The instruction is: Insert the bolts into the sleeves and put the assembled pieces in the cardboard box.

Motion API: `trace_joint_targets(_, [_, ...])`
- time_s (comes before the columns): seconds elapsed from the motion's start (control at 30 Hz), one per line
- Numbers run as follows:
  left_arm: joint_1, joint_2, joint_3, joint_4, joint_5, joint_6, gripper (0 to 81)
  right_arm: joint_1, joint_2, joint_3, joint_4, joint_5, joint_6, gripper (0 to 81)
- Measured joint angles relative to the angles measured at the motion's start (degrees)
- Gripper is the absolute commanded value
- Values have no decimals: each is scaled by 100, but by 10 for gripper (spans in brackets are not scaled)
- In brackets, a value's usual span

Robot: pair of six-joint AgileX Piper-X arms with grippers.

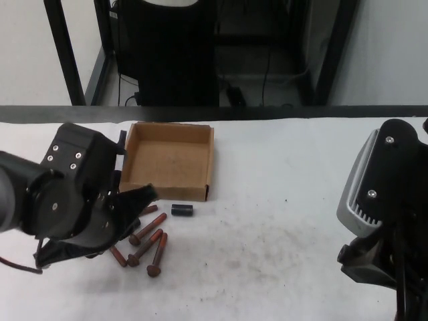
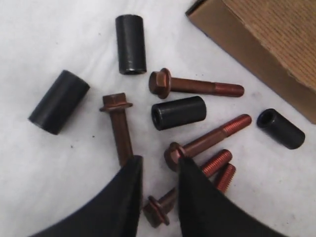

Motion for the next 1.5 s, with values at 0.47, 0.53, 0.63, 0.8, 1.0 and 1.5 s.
trace_joint_targets(0.47, [425,-3,-35,41,-530,-250,237,0,0,0,0,0,0,3])
trace_joint_targets(0.53, [446,14,-34,65,-422,-261,237,0,0,0,0,0,0,3])
trace_joint_targets(0.63, [417,104,-34,110,-211,-348,237,0,0,0,0,0,0,3])
trace_joint_targets(0.8, [341,361,-34,109,-7,-602,237,0,0,0,0,0,-65,3])
trace_joint_targets(1.0, [341,478,-34,90,57,-807,237,0,0,0,0,0,-84,3])
trace_joint_targets(1.5, [341,697,-59,-286,198,-1276,237,0,0,0,0,0,-130,3])
